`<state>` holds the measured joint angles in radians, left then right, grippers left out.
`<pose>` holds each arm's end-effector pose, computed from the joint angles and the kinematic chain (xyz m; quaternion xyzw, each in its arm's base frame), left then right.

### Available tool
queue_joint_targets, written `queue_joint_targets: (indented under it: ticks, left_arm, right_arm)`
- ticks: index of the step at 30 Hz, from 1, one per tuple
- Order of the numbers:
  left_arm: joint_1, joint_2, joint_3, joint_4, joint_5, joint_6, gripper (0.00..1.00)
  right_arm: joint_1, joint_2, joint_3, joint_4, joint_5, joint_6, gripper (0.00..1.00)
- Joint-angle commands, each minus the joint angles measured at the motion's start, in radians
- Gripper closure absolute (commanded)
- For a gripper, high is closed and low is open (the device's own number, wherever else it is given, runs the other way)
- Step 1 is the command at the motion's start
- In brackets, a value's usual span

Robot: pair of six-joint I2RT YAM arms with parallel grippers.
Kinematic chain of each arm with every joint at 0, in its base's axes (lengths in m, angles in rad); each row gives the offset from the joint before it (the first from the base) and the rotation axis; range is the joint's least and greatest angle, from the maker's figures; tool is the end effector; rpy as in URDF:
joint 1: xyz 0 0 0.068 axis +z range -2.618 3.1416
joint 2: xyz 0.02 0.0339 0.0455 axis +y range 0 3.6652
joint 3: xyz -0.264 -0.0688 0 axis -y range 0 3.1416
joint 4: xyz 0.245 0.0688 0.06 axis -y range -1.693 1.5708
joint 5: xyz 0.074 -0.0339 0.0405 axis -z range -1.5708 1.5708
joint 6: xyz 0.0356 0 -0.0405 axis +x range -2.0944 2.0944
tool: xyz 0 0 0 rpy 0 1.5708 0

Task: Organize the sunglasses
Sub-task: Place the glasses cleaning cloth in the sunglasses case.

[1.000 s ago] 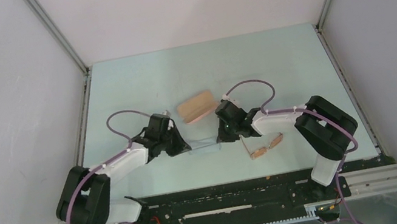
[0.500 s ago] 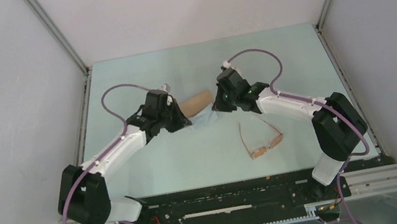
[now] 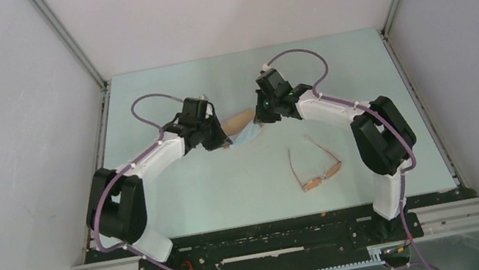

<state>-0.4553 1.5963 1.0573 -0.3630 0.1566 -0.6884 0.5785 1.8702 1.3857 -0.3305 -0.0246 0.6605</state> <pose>0.2989 -0.1525 0.2175 -0.0840 0.9383 -0.2392 0.2352 0.3493 0.2292 0.2250 0.0336 0.9288 0.2235 0.2937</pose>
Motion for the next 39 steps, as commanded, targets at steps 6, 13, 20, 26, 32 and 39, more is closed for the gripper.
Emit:
queue_joint_targets:
  ticks: [6, 13, 20, 26, 32, 39]
  left_arm:
    - [0.023, 0.082, 0.089, 0.016, -0.002, -0.007, 1.00]
    - [0.023, 0.136, 0.089, 0.030, -0.032, -0.008, 1.00]
    - [0.023, 0.152, 0.063, 0.056, -0.012, -0.005, 1.00]
    - [0.023, 0.176, 0.061, 0.064, -0.015, 0.044, 1.00]
    - [0.020, 0.195, 0.056, 0.050, -0.016, 0.056, 1.00]
    - [0.020, 0.225, 0.061, 0.050, -0.043, 0.088, 1.00]
  right_arm:
    - [-0.030, 0.099, 0.106, -0.020, -0.057, -0.043, 1.00]
    - [-0.053, 0.158, 0.122, -0.014, -0.078, -0.046, 1.00]
    - [-0.056, 0.161, 0.087, -0.010, -0.077, -0.060, 1.00]
    - [-0.040, 0.149, 0.029, 0.007, -0.069, -0.061, 1.00]
    - [-0.025, 0.149, 0.005, 0.013, -0.054, -0.059, 1.00]
    - [0.002, 0.151, -0.027, 0.062, 0.015, -0.063, 1.00]
